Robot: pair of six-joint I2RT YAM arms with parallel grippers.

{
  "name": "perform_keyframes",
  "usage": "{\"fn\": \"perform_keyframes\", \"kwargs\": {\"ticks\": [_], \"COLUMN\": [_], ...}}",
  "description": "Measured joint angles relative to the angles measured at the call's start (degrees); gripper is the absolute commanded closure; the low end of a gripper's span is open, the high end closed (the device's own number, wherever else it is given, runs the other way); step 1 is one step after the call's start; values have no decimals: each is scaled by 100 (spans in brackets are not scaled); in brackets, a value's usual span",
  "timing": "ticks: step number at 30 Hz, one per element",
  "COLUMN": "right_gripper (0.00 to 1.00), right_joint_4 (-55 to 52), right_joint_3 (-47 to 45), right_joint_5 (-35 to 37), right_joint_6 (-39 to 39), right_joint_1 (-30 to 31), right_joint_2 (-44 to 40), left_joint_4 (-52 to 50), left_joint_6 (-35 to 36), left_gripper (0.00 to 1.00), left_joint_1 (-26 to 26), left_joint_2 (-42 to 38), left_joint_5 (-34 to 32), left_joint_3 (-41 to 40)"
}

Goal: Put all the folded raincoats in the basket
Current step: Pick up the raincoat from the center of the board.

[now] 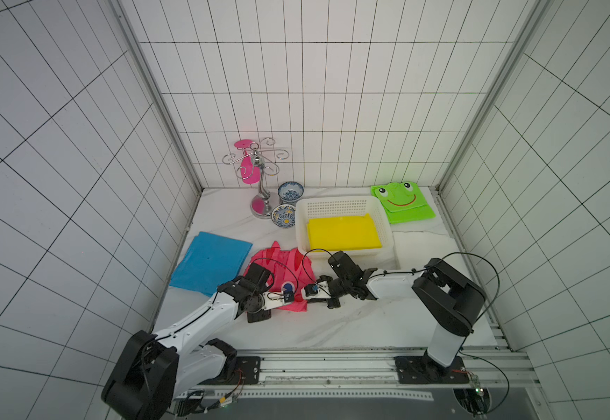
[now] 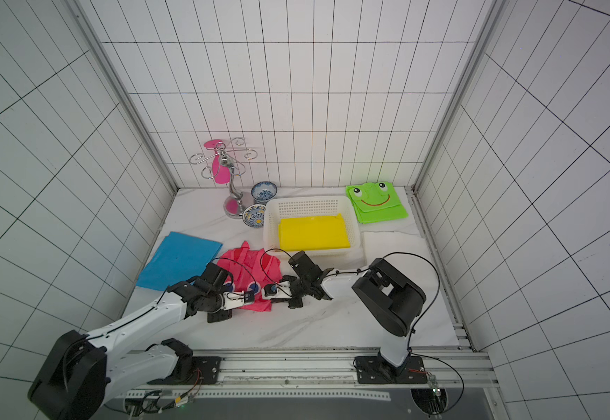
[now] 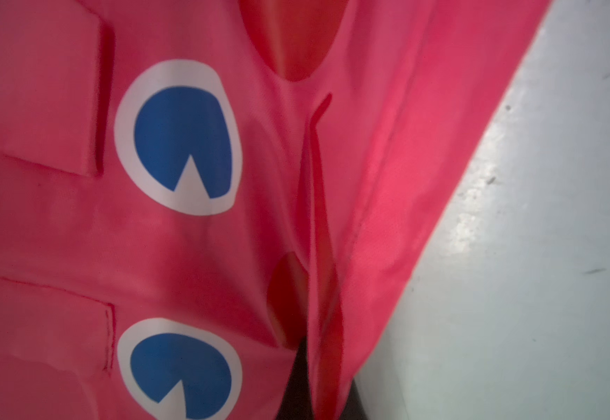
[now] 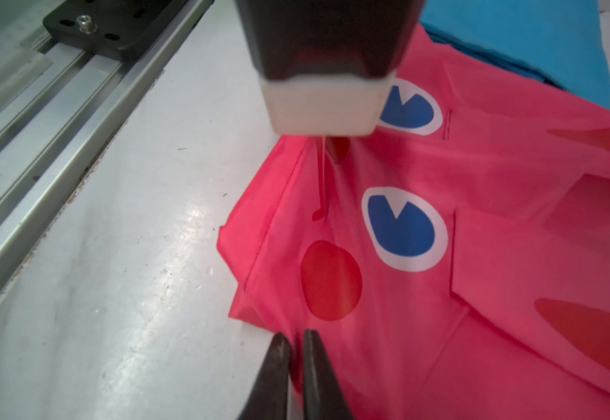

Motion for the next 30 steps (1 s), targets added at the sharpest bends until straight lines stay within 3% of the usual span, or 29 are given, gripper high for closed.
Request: {"fn": "perform_keyframes", "kwargs": {"ticks": [6,12,14,21,23,27,30], "right_gripper": [55,40,20,15,21,74,100], "right_joint_4": [457,1379,1840,2625,2793,3034,3034], "right_joint_3": [-656,-1228,-1423,-1604,-1604,-1593,-1580], "right_joint_5": [293,1137,1543,2509,2702,2798,2780], "right_joint_6": [0,-94,-92,-181,-212,-249,-177], "right_joint_1": [109,793,1032,1220,1241,1252,1255], "right_joint_2": [-527,-1257,-1370,-1633,-1617,-1523,-1480], "left_joint_4": [-1172,-2118,-2391,-3060,-3165,-3346,-3432], "left_joint_6": [44,-20,-37,-50,-46,-44,-35], "left_gripper": [100,100,100,100,100,100,100], "left_joint_1": [44,66,72,76,76,109,229], "left_joint_2": [-369,-282,-221,11,68,221,286], "left_joint_5": [105,428,566,1012,1104,1241,1381], "left_joint_3": [481,1405,1646,2297,2398,2524,2640]}}
